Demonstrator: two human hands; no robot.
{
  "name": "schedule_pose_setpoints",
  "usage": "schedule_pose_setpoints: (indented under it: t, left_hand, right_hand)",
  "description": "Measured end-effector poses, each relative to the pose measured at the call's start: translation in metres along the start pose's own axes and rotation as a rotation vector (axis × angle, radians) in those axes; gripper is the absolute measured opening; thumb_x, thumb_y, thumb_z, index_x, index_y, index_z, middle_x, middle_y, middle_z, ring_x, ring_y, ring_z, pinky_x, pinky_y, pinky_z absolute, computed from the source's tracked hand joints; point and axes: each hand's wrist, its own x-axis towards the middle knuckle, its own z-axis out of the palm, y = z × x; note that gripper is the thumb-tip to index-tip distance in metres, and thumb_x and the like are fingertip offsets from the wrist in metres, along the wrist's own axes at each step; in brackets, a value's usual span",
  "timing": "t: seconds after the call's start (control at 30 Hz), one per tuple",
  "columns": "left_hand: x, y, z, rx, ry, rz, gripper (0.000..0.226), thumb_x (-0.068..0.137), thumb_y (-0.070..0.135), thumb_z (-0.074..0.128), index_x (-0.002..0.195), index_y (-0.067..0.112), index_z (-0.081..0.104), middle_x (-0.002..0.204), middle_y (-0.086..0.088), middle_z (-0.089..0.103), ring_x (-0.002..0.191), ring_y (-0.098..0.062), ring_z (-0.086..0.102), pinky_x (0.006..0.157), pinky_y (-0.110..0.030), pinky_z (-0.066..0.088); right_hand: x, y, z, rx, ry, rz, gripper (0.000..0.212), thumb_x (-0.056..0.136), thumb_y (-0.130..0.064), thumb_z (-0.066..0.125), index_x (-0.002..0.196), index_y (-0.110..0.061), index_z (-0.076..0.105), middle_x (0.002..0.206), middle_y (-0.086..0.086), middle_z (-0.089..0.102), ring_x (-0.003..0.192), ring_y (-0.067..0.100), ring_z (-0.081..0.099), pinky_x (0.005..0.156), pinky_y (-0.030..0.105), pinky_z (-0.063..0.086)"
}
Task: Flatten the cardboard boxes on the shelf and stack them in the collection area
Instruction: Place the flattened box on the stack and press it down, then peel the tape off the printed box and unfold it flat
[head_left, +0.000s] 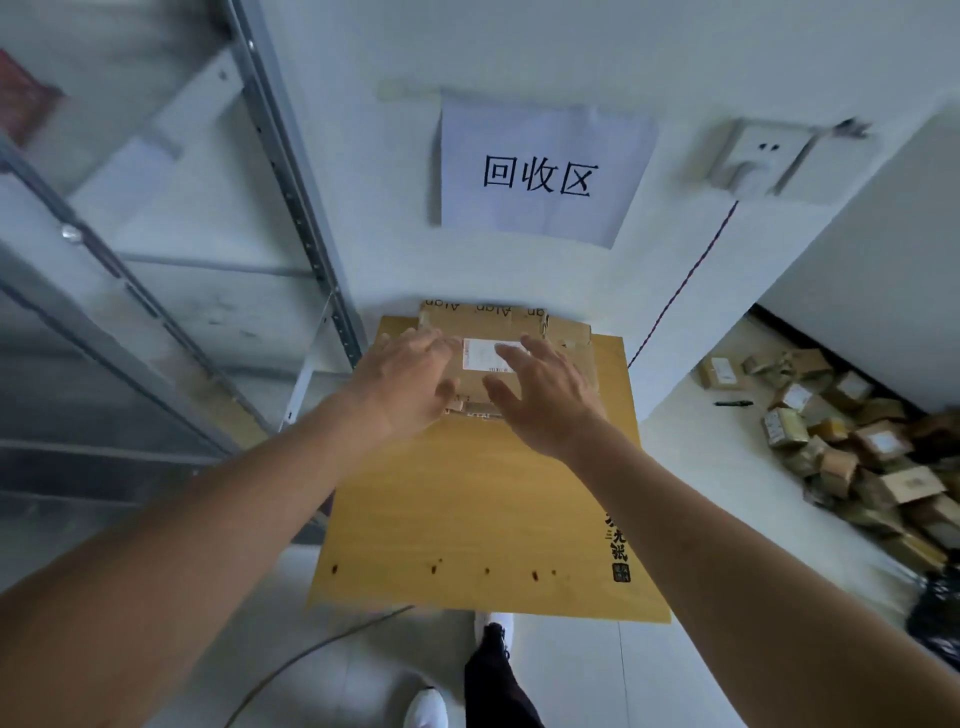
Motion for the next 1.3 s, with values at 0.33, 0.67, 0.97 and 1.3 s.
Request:
schedule_pose_setpoints:
  t: [0.33,0.67,0.97,1.3]
  left_hand:
    - [-0.135,0.007,-0.090,0.022,0.141,-0.083,0.055,0.105,0.044,0.046,0.154,0.021,0.041,0.155,-0.004,0.047,0.141,-0.025,0.046,0.117,-0.050,0.039]
    - [-0.279,0.019,-0.140,0.005,0.298,-0.363,0.058,0.107,0.046,0.043,0.159,0.021,0.036,0.166,-0.006,0.034,0.152,-0.024,0.033,0.122,-0.048,0.028]
    - [-0.402,-0.010,-0.181,0.052,0.372,-0.577,0.061,0.107,0.048,0.040,0.161,0.022,0.033,0.169,-0.005,0.029,0.154,-0.025,0.027,0.124,-0.049,0.026]
    - [-0.518,-0.124,-0.213,0.075,0.412,-0.728,0.062,0.106,0.046,0.043,0.162,0.022,0.031,0.170,-0.006,0.025,0.156,-0.023,0.023,0.125,-0.048,0.022]
  right_hand:
    - [-0.099,-0.090,-0.057,-0.063,0.156,-0.182,0.063,0.103,-0.064,0.037,0.156,-0.031,0.039,0.167,0.005,0.031,0.155,0.027,0.027,0.124,0.046,0.027]
    - [-0.177,-0.174,-0.090,-0.043,0.203,-0.490,0.061,0.105,-0.059,0.038,0.155,-0.025,0.043,0.164,0.008,0.037,0.151,0.027,0.034,0.121,0.045,0.030]
    - [-0.224,-0.279,-0.078,-0.033,0.187,-0.728,0.059,0.105,-0.058,0.039,0.153,-0.026,0.047,0.162,0.007,0.040,0.149,0.026,0.038,0.121,0.043,0.034]
    - [-0.231,-0.451,-0.040,-0.033,0.189,-0.893,0.054,0.105,-0.053,0.043,0.152,-0.026,0.049,0.162,0.008,0.040,0.147,0.027,0.041,0.120,0.041,0.034]
